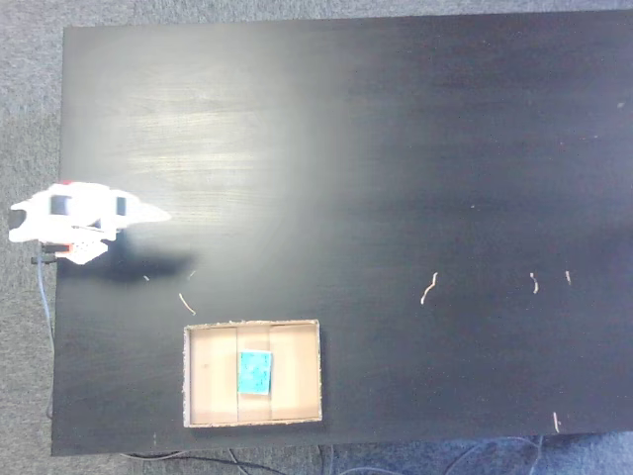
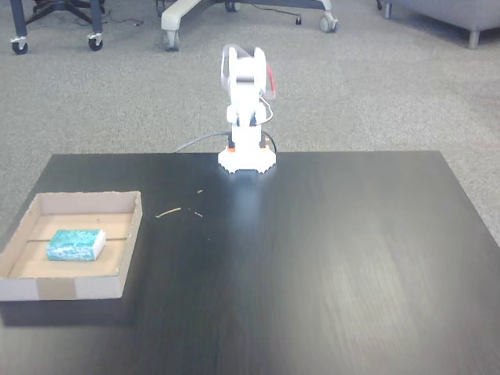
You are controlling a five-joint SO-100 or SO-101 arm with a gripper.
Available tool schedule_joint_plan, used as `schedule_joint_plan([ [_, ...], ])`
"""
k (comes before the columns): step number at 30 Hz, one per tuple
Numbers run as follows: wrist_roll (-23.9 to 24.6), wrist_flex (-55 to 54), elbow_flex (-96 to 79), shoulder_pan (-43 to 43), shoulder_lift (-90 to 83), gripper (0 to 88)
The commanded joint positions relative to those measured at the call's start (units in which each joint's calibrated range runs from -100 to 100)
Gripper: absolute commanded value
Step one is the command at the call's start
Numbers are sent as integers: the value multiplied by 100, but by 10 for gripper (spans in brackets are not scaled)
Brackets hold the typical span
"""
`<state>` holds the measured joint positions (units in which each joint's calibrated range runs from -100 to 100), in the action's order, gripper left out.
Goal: Pick the green block and drop it in the box on the right.
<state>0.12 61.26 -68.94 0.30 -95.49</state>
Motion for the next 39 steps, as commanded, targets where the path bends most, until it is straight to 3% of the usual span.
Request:
schedule_joint_plan([
  [1, 5, -1130, -2136, -145, -248, 1],
  [4, -122, -1873, -3106, -191, -256, 5],
  [10, -166, -1361, -3106, -22, -256, 1],
  [14, -425, -1353, -3106, 522, -256, 1],
  [18, 171, -1369, -3106, 813, -256, 1],
  [39, 254, -1353, -3106, 744, -256, 1],
])
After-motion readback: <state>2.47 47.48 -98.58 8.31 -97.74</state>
